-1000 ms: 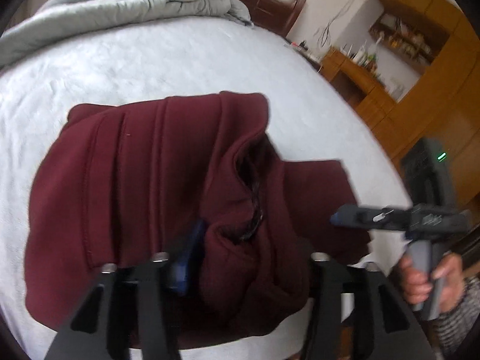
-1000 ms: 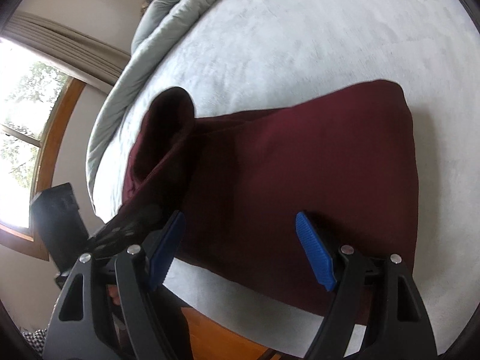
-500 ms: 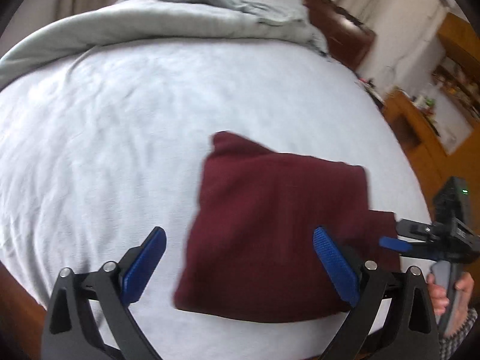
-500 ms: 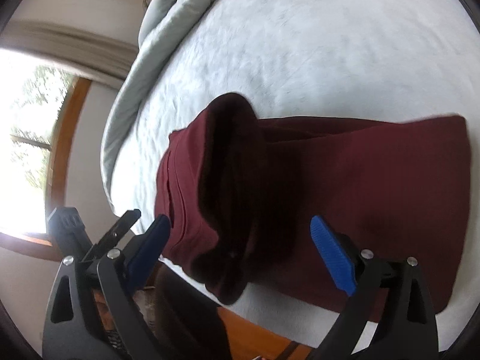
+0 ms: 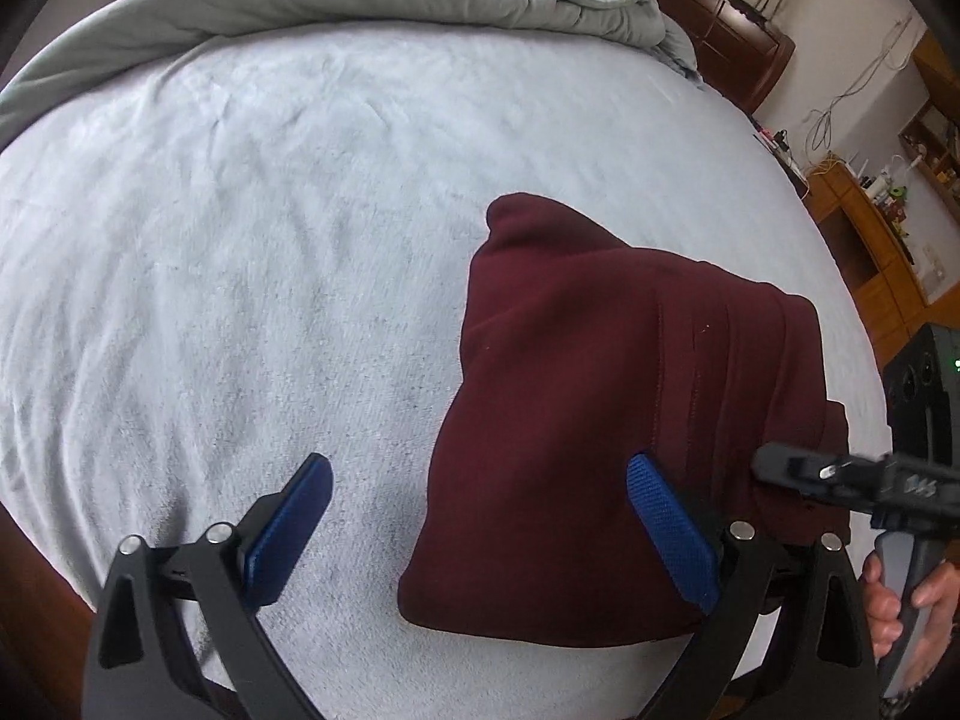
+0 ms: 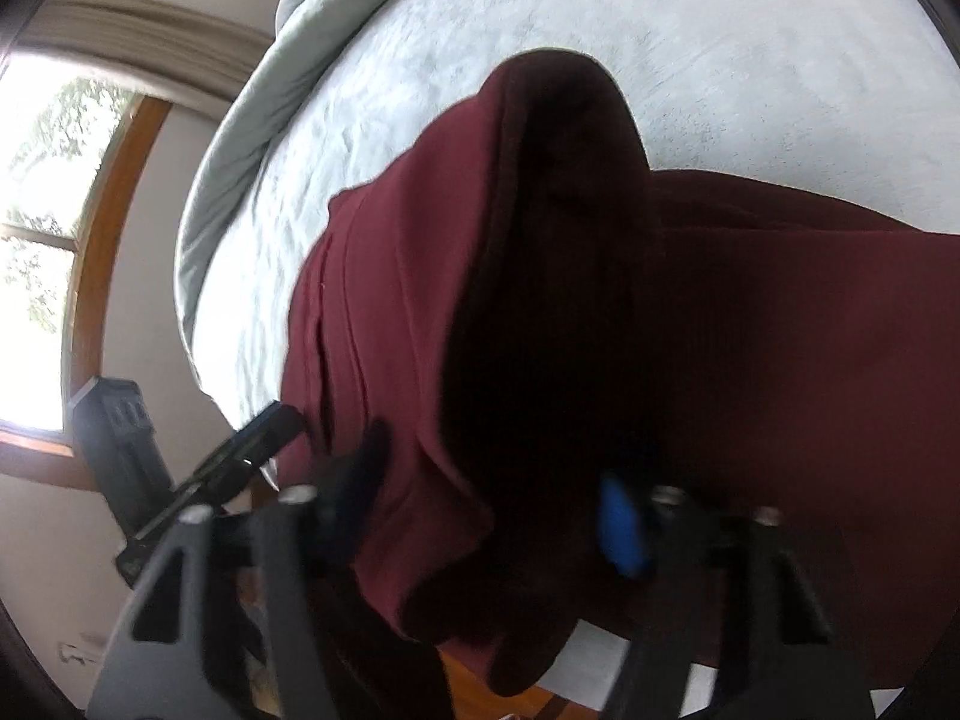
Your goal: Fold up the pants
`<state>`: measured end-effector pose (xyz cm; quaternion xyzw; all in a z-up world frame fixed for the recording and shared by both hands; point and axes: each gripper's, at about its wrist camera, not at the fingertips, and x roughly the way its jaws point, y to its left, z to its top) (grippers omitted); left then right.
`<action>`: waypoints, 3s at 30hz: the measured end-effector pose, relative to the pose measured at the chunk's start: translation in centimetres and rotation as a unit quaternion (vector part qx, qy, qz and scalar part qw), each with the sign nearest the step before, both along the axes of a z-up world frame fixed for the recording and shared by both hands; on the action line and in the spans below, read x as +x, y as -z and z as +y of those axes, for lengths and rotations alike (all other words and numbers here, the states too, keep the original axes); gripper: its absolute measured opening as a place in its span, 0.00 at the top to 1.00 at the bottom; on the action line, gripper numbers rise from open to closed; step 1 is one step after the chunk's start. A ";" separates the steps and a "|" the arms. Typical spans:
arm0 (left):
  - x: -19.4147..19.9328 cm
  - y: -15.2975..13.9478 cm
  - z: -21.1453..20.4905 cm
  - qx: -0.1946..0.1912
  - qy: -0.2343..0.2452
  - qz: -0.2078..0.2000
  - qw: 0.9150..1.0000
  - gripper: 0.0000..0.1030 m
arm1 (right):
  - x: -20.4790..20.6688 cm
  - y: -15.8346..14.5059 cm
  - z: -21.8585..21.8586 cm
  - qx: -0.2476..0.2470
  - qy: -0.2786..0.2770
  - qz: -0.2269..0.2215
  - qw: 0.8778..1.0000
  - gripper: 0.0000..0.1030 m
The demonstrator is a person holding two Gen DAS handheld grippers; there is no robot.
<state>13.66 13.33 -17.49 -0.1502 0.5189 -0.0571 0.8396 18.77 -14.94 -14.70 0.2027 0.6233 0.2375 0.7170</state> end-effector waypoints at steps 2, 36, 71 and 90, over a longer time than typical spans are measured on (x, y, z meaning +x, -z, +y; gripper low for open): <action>0.0 0.1 0.1 0.001 -0.003 0.003 1.000 0.04 | -0.3 -0.4 0.0 0.001 -0.009 -0.017 1.000 0.70; -0.2 -0.5 -10.5 0.019 0.090 0.015 0.996 0.04 | -4.3 -2.1 -19.5 -0.016 0.111 -0.025 0.993 0.54; -2.0 -1.8 -10.4 0.013 0.090 0.022 0.996 0.04 | -5.9 -5.6 -20.9 -0.008 0.093 -0.032 0.995 0.44; -2.5 -1.4 -11.2 -0.005 0.098 0.034 0.995 0.04 | -10.7 -2.7 -19.9 -0.030 0.088 0.017 0.996 0.88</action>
